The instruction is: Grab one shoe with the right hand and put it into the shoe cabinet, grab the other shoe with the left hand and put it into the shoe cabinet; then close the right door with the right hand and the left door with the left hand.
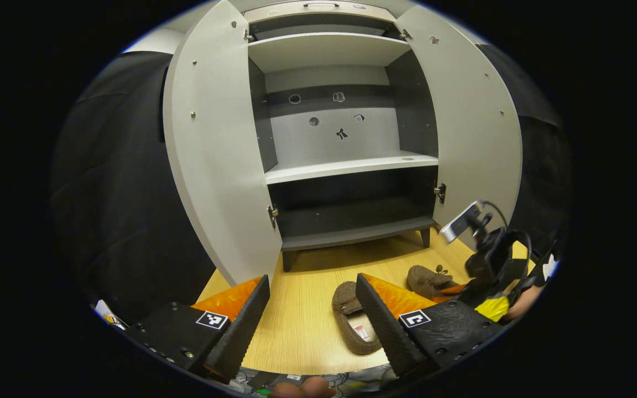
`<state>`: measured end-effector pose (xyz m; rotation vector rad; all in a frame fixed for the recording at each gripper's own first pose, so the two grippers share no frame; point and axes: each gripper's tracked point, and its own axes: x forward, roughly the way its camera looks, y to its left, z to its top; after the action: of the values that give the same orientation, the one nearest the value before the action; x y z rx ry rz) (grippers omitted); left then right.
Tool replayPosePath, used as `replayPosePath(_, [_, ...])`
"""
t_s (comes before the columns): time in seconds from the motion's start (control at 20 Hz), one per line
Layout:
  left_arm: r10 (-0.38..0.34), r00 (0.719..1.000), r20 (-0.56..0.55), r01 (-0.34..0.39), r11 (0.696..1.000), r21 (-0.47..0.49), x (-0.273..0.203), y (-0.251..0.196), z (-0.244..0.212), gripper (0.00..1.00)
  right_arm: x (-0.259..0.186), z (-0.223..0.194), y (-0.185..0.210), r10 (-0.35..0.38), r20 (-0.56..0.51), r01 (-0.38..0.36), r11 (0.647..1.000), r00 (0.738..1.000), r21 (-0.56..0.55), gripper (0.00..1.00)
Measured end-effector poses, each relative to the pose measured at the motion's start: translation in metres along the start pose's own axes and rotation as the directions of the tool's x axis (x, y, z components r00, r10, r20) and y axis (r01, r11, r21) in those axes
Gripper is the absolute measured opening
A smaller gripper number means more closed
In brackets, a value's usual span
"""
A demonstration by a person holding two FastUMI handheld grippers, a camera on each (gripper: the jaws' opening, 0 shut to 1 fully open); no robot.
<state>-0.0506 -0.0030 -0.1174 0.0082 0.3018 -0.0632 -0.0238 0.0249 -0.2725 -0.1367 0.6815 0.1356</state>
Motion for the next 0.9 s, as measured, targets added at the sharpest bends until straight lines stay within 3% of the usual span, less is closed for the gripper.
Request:
replayPosePath(0.3, [-0.037, 0.999, 0.014, 0.037, 0.999, -0.025, 0.006, -0.012, 0.002, 0.96, -0.081, 0.113, -0.021, -0.013, 0.221, -0.002, 0.998, 0.975, 0.065, 0.03])
replayPosePath(0.55, [-0.058, 0.997, 0.048, 0.060, 0.997, -0.057, 0.011, -0.019, 0.006, 0.96, -0.144, 0.240, -0.015, 0.005, 0.399, -0.034, 0.997, 0.917, 0.064, 0.04])
replayPosePath(0.75, [-0.047, 0.997, 0.058, 0.052, 0.994, -0.091, 0.009, -0.015, 0.002, 0.96, -0.137, 0.340, -0.024, -0.001, 0.458, -0.039, 0.996, 0.889, 0.078, 0.04])
replayPosePath(0.9, [-0.016, 0.998, 0.065, 0.024, 0.992, -0.120, 0.005, -0.005, -0.003, 0.97, -0.085, 0.397, -0.033, -0.019, 0.424, -0.020, 0.996, 0.906, 0.087, 0.03])
